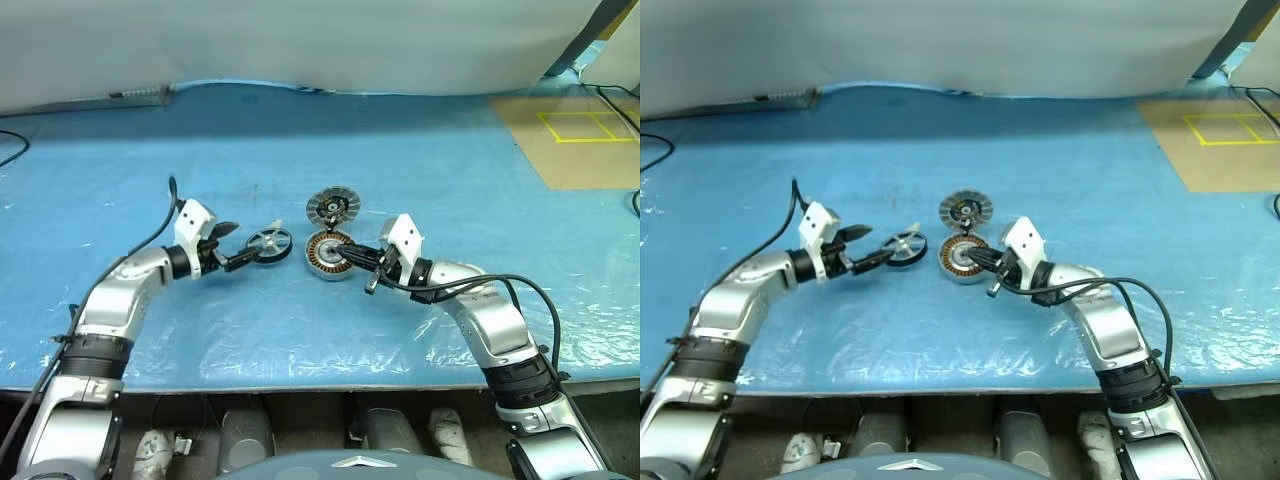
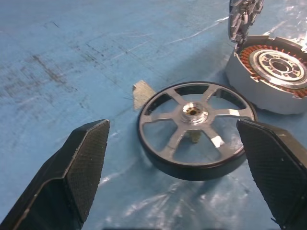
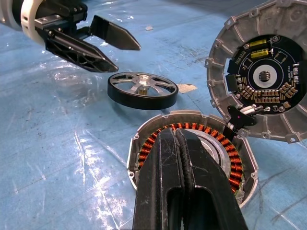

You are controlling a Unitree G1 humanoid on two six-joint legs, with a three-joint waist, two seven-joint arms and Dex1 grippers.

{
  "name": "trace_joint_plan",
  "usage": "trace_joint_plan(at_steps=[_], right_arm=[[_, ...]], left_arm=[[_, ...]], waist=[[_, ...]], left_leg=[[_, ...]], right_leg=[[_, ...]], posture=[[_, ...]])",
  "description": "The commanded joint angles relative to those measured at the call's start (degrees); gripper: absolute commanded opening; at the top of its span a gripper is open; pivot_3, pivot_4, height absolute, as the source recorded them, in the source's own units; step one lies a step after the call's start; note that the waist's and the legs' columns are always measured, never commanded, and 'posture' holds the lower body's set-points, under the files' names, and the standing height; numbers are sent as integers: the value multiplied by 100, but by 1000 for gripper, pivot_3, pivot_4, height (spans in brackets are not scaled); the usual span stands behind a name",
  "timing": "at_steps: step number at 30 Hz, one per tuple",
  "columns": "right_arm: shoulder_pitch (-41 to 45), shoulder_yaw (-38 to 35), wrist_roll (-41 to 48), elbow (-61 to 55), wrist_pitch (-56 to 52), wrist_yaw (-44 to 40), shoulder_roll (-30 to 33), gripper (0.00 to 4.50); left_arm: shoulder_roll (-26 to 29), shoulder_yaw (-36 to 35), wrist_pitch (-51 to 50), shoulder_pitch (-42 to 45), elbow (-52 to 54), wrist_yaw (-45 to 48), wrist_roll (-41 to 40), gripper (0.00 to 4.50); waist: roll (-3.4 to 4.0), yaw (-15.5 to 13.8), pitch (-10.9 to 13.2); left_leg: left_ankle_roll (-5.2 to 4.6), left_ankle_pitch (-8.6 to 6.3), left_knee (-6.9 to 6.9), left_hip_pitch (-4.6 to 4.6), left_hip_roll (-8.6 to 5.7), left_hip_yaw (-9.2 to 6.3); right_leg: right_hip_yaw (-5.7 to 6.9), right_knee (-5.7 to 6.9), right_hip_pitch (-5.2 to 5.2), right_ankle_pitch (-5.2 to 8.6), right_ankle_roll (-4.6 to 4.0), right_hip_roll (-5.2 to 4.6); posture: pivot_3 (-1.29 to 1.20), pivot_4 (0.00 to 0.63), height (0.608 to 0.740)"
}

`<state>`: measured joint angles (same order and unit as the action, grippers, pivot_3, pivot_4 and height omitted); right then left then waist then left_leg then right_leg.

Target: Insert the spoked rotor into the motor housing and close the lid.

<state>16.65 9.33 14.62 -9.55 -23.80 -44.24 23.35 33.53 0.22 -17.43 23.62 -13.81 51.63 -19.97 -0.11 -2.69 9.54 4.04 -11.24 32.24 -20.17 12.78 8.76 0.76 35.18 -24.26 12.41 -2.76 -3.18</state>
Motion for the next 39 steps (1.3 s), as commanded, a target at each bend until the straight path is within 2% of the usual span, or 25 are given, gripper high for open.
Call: trace_joint_plan(at_steps=[1, 12, 20, 28, 39], right_arm=[[-48, -43, 29, -124, 58, 61, -19, 13], [-219, -65, 46, -248, -17, 243, -19, 13], [-379, -176, 176, -432, 65, 332, -75, 13], [-514, -126, 181, -554, 9, 492, -143, 13], [-508, -123, 161, -538, -9, 582, -124, 13]], left_arm=[[100, 10, 687, 782, -977, 693, 180, 4500], [31, 498, 1975, 2657, -3621, 2377, 982, 4500], [-176, 609, 2545, 3185, -4516, 3142, 1346, 4500], [-480, 627, 3033, 3332, -4896, 3000, 1689, 4500], [-566, 829, 3388, 3465, -5249, 2848, 2298, 4500]], waist=[[-1, -6, 1], [-9, -55, 5], [-10, -147, 6], [-16, -190, 9], [-21, -197, 12]], left_leg=[[0, 0, -1, -2, 1, -1], [2, 1, -3, -7, -2, -10], [2, 1, -6, -8, -3, -11], [2, 1, -3, -11, -3, -16], [3, 1, -4, -14, -3, -19]], right_leg=[[1, 0, 0, 0, 0, 1], [7, -5, 2, -2, 1, -1], [8, -9, 3, -2, 2, -1], [12, -10, 7, -4, 4, -3], [14, -16, 7, -8, 10, -3]], posture=[[0, 150, 740], [0, 150, 740], [0, 150, 740], [0, 150, 740], [0, 150, 740]])
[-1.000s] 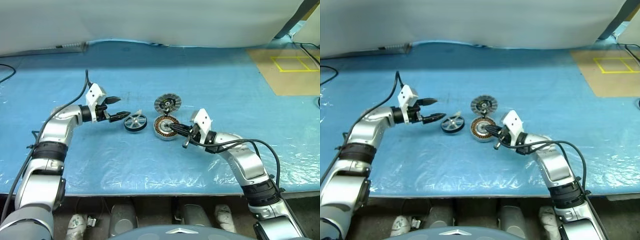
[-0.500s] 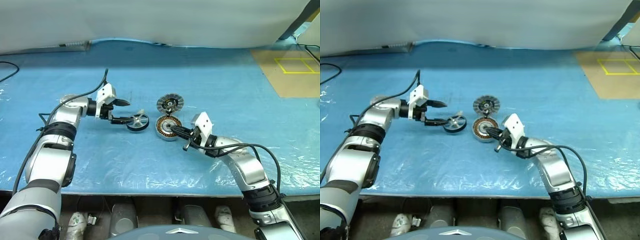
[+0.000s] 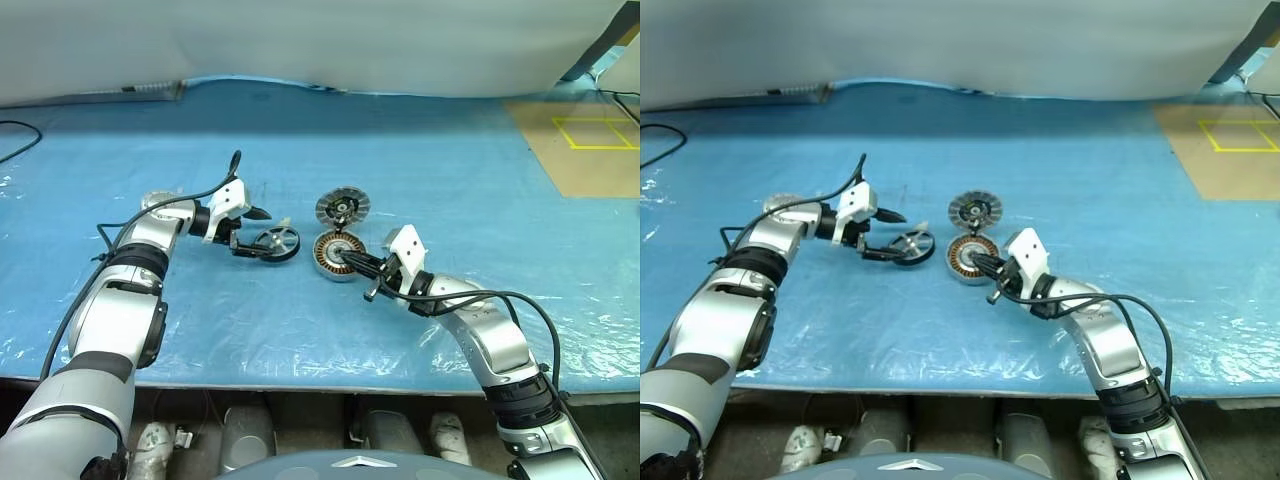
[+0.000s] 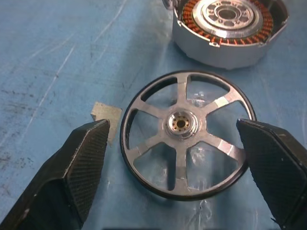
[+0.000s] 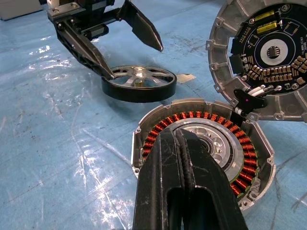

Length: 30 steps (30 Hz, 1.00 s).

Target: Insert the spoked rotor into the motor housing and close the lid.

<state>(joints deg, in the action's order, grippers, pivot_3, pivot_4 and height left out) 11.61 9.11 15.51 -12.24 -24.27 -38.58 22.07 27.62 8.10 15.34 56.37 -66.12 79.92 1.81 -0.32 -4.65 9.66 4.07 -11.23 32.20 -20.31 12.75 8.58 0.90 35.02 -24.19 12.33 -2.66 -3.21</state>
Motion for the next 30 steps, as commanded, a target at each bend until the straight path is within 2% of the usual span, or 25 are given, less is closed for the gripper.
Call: trace_joint_plan(at_steps=[1, 21, 30], right_arm=[[-2, -107, 72, -270, 33, 23, 9, 13], [38, -50, -6, -149, 0, 110, 38, 13], [49, -20, -26, -132, -38, 81, 78, 13]], left_arm=[[24, 45, 126, 193, -31, 17, 144, 4500], [17, 209, 584, 169, 83, 124, 461, 4500], [24, 107, 780, 127, 169, -280, 399, 4500]], waist=[[-1, -1, 1], [-3, -7, 2], [-3, -14, 2]], left_leg=[[0, 0, 0, -1, 0, 0], [0, 0, -1, -4, 0, -2], [0, 0, -1, -6, 0, -3]], right_leg=[[0, 0, 0, 0, 0, 0], [3, -5, 0, -1, 1, 0], [4, -6, 0, -1, 2, 0]], posture=[[0, 150, 740], [0, 150, 740], [0, 150, 740]])
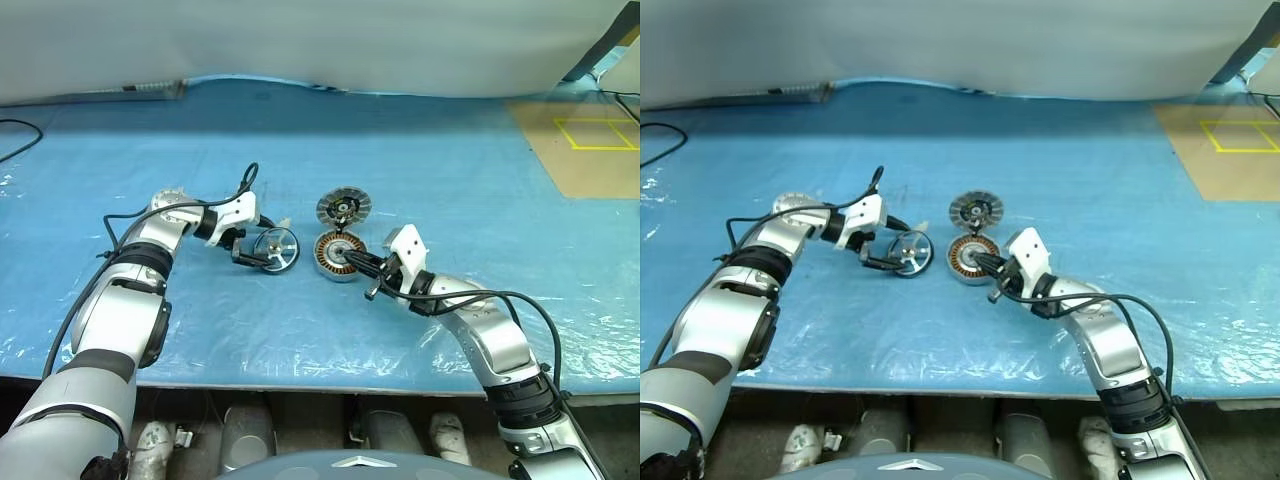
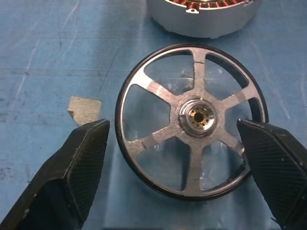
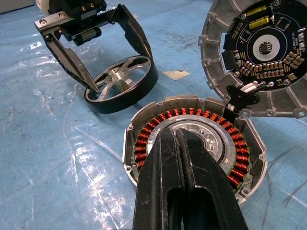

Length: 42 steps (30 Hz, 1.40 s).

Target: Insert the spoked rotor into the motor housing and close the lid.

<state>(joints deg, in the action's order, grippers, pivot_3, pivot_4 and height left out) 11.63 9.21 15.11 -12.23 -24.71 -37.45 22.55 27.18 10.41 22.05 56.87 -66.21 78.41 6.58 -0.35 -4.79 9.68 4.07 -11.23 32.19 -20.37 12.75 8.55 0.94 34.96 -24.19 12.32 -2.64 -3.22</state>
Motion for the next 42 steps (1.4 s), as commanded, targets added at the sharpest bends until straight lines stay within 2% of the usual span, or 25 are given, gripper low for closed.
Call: trace_joint_plan(at_steps=[1, 6, 13, 31, 34, 36, 42], right_arm=[[50, -26, 11, -128, 3, -37, 31, 13], [57, -19, 5, -113, -17, -77, 41, 13], [120, -3, -20, -38, -30, -155, 46, 13], [101, -38, -114, -5, -42, -86, 23, 13], [116, -29, -135, 9, -44, -95, 24, 0], [129, -24, -143, 26, -41, -103, 24, 0], [133, -9, -155, 50, -31, -139, 37, 0]], left_arm=[[76, -123, 151, 67, 194, -187, -74, 4500], [84, -158, 148, -1, 343, -260, -163, 4500], [142, -117, 168, -67, 556, 210, -262, 4500], [18, 78, 127, 81, 274, 367, -49, 4500], [22, 72, 157, 78, 280, 323, -40, 3926], [36, 63, 173, 78, 289, 198, -18, 3292], [68, 38, 115, 50, 323, 141, -46, 3292]], waist=[[0, 0, 0], [0, -3, 0], [0, -7, 0], [0, -70, 0], [0, -68, 0], [0, -69, 0], [0, -69, 0]], left_leg=[[0, 0, 0, 0, 0, 0], [0, 0, 0, -2, 0, -1], [0, 0, 0, -2, 1, -1], [0, 0, -1, -2, 2, -1], [0, 0, -1, -2, 2, -1], [0, 0, -1, -2, 2, -1], [0, 0, -1, -3, 2, -1]], right_leg=[[0, 0, 0, 0, 0, 0], [1, -2, 0, 0, 0, 0], [2, -2, 0, 0, 0, 0], [3, -4, 0, 0, 0, -1], [3, -4, 0, -1, 2, -1], [4, -4, 0, -2, 4, 0], [4, -4, 0, -3, 5, -1]], posture=[[0, 150, 740], [0, 150, 740], [0, 150, 740], [0, 150, 740], [0, 150, 740], [0, 150, 740], [0, 150, 740]])
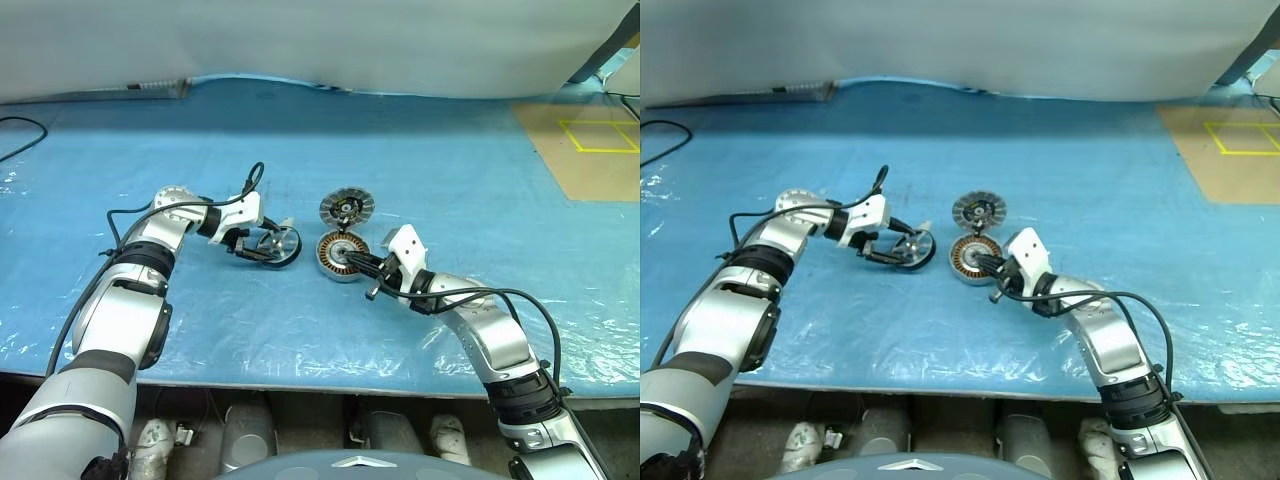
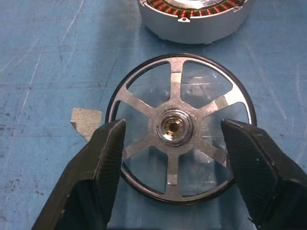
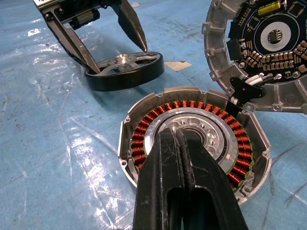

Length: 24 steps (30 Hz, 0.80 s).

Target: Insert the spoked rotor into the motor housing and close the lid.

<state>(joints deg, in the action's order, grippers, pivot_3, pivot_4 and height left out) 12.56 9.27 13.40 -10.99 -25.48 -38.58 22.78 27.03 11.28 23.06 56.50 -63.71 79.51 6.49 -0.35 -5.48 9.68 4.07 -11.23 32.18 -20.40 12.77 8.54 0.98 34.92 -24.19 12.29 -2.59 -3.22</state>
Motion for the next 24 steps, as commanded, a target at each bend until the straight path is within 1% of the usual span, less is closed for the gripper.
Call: trace_joint_plan(at_steps=[1, 8, 14, 19, 22, 24], right_arm=[[45, -11, 11, -64, 47, -29, 13, 0], [62, 4, -8, -45, 35, -45, 13, 0], [55, -4, -17, -58, 18, -45, 30, 0], [65, -4, -38, -47, 21, -30, 23, 0], [64, -8, -53, -51, 23, -7, 5, 0], [41, -14, -50, -87, 14, 5, 1, 0]], left_arm=[[90, -44, 10, 73, 88, 90, -48, 3292], [65, 17, 35, 37, 95, 242, -8, 3292], [3, 191, -38, 64, -27, 307, 184, 3292], [-66, 421, 39, 104, -150, 202, 456, 3292], [-146, 498, 70, 191, -203, -24, 578, 3292], [-180, 492, 32, 233, -216, -48, 574, 2906]], waist=[[0, 0, 0], [0, 0, 0], [0, 0, 0], [0, -1, 0], [0, -3, 0], [0, -3, 0]], left_leg=[[0, 0, 0, 0, 0, 0], [0, 0, 0, 0, 0, 0], [0, 0, 0, 1, 0, 0], [0, 0, 0, 5, 0, 0], [0, 0, 0, 14, -1, 0], [0, 0, 0, 24, -2, 0]], right_leg=[[0, 0, 0, -1, 1, 0], [1, 0, 0, -3, 5, 0], [0, 0, 0, -3, 5, 0], [0, 0, 3, -1, 2, -2], [0, 0, 13, 0, 0, -2], [1, 0, 21, 4, -6, -6]], posture=[[0, 150, 740], [0, 150, 740], [0, 150, 740], [0, 150, 740], [0, 150, 740], [0, 150, 740]])
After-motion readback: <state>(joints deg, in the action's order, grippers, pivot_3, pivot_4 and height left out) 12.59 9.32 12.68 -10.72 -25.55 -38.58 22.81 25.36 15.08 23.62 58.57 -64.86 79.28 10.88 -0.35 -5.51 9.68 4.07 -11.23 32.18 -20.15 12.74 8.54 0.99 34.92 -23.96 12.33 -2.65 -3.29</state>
